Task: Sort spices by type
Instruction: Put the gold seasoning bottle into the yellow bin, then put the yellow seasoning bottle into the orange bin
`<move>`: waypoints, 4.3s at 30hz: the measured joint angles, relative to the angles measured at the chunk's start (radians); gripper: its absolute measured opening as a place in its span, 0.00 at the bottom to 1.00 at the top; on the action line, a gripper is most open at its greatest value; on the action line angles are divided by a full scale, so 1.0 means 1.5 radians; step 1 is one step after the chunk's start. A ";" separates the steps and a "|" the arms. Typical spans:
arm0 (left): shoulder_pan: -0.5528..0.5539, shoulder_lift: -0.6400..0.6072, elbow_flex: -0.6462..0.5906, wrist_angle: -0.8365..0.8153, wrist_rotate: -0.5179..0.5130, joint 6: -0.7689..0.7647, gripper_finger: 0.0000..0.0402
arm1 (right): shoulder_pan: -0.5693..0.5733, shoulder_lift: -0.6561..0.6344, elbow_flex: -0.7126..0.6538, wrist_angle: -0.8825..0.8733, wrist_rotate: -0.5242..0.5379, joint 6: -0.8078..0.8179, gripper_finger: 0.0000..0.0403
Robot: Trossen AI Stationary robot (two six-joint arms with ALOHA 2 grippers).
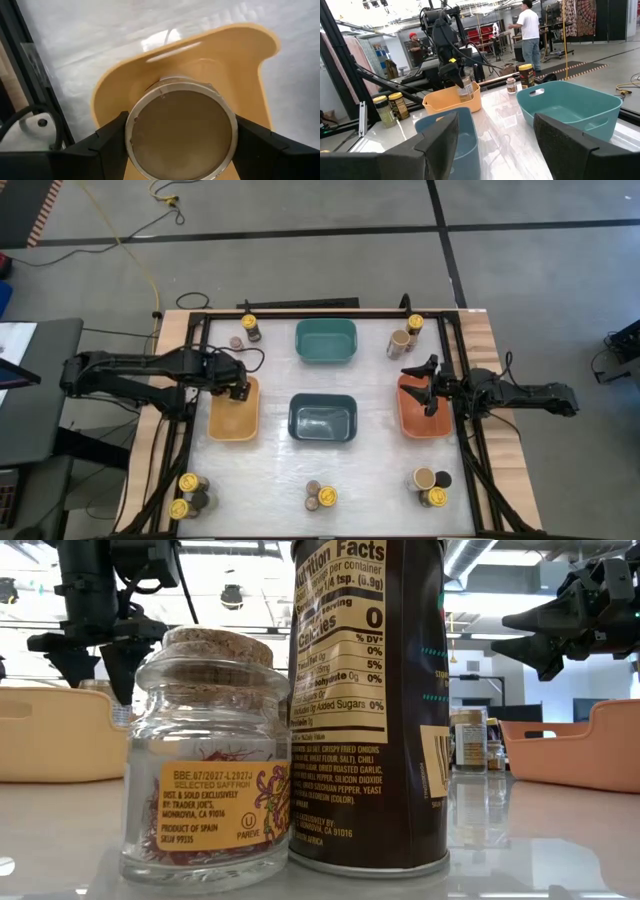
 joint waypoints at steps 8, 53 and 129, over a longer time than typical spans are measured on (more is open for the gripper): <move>0.000 0.000 0.000 0.001 -0.005 0.000 0.76 | 0.000 0.000 0.000 0.000 0.000 0.000 0.71; 0.000 0.000 0.000 0.027 -0.005 -0.063 0.79 | 0.000 0.000 0.000 0.000 0.000 0.000 0.71; 0.001 -0.067 0.110 0.076 -0.127 0.281 0.79 | -0.050 0.042 0.053 0.148 0.178 -0.031 0.71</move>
